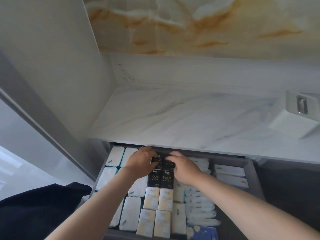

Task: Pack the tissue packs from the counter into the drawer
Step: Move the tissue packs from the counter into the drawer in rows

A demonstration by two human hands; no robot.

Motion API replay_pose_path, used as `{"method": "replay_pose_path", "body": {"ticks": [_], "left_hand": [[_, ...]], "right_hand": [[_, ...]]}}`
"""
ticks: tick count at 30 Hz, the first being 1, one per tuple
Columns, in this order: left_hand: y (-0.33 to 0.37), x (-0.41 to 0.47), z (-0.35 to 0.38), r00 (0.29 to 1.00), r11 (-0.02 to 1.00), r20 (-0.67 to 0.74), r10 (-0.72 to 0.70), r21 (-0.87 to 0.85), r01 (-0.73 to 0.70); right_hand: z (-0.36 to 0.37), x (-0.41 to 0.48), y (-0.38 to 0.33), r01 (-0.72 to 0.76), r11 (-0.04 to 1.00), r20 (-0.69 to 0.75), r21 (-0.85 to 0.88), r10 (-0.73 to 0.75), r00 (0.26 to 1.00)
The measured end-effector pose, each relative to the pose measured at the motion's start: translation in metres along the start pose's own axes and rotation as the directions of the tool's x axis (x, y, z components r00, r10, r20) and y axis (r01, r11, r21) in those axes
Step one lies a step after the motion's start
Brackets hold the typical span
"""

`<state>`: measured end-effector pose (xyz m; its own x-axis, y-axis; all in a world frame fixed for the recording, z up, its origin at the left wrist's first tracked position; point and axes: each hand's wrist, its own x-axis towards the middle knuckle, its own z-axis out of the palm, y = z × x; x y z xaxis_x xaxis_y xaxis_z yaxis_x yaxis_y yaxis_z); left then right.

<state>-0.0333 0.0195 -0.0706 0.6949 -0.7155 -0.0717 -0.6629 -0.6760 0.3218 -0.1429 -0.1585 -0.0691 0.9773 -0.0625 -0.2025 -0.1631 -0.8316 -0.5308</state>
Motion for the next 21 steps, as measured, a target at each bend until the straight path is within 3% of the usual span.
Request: {"method": "replay_pose_path", "body": {"ticks": [4, 8, 13, 18, 21], "left_hand": [[0.016, 0.005, -0.015, 0.999, 1.0, -0.045, 0.006, -0.031, -0.007], [0.057, 0.031, -0.032, 0.997, 0.985, -0.078, 0.003, -0.172, -0.016], [0.154, 0.081, -0.039, 0.993, 0.924, -0.109, 0.045, -0.374, -0.083], [0.257, 0.136, -0.039, 0.989, 0.885, -0.104, 0.105, -0.443, -0.141], [0.3, 0.163, -0.034, 0.986, 0.882, -0.066, 0.152, -0.442, -0.165]], "right_hand": [[-0.032, -0.008, -0.002, 0.033, 0.999, -0.006, 0.0, -0.033, 0.999], [-0.089, -0.02, 0.015, 0.037, 0.998, -0.074, -0.044, -0.04, 0.996], [-0.168, -0.041, 0.073, -0.06, 0.995, -0.253, -0.077, 0.038, 0.967], [-0.236, -0.07, 0.15, -0.163, 0.978, -0.414, -0.13, 0.095, 0.905], [-0.264, -0.081, 0.184, -0.294, 0.916, -0.498, -0.274, 0.126, 0.858]]}}
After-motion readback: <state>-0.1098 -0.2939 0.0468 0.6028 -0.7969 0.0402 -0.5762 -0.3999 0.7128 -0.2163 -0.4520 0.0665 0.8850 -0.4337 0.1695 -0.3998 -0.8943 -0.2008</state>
